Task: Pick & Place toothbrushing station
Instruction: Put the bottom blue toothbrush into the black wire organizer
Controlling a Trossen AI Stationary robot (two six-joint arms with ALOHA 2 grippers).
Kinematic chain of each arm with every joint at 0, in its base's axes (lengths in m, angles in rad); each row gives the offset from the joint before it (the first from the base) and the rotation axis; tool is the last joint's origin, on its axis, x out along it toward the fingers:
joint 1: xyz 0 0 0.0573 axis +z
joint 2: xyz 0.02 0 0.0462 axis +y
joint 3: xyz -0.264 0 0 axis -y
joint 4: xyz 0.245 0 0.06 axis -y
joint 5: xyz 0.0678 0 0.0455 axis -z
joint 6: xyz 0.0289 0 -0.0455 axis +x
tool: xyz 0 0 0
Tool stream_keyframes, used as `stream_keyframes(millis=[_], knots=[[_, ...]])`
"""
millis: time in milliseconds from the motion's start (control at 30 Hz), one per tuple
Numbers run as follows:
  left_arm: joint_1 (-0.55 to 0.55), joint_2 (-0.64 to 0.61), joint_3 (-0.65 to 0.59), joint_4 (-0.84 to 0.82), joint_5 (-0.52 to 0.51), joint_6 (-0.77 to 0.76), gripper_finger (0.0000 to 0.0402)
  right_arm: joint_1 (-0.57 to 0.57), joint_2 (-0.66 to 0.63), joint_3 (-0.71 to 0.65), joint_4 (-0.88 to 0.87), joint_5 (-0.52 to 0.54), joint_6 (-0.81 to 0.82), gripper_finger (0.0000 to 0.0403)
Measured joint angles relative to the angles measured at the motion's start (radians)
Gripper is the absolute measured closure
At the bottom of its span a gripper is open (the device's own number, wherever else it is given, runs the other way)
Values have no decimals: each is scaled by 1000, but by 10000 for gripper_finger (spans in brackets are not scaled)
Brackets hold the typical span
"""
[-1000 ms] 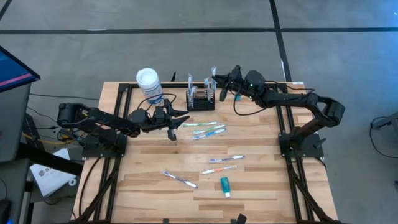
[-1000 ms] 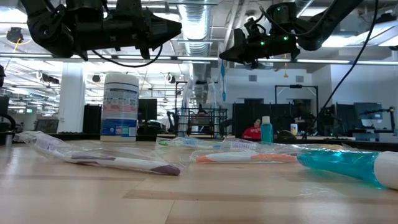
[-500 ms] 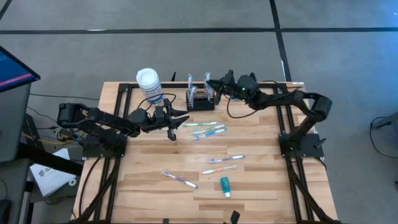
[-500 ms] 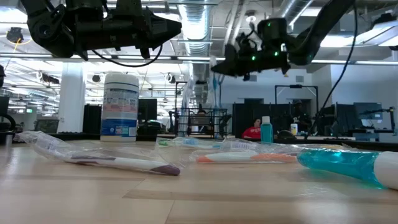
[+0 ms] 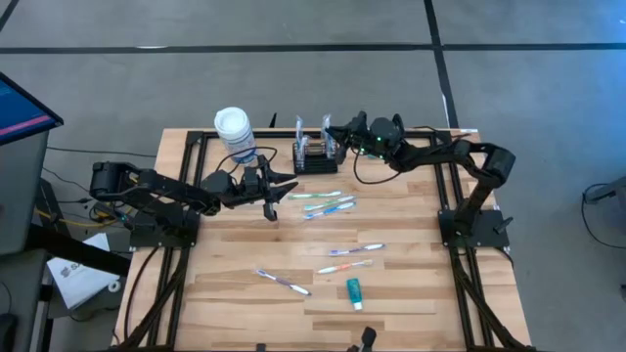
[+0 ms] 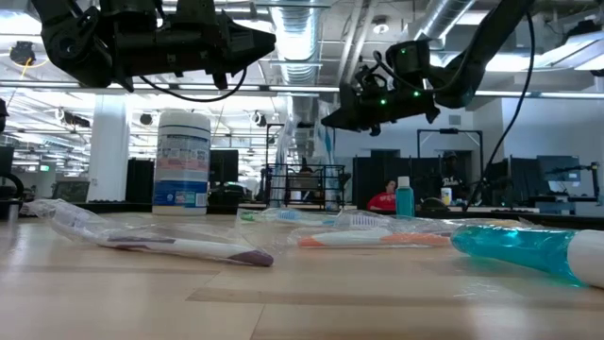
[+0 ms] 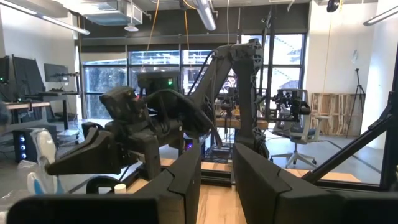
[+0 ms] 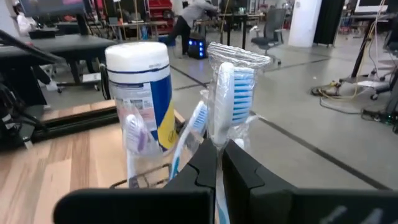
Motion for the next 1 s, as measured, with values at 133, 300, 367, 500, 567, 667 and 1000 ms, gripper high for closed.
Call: stream_keyframes(millis=[133,300,367,500,567,667,1000], knots=[[0,0,0,-1,0,0,314,0,0,0,-37,3,0,403],[0,0,0,-1,0,0,314,0,1,0,-41,5,12,403],[0,0,0,-1,0,0,314,0,17,0,-27,6,13,403],[0,0,0,-1,0,0,314,-2,71,-2,33,2,48,403],[0,0,0,-1,0,0,314,-5,84,-2,56,-2,55,403],[0,0,0,-2,0,0,314,-3,96,-1,58,-3,56,403],[0,0,0,-2,0,0,314,4,99,-1,28,-5,56,391]])
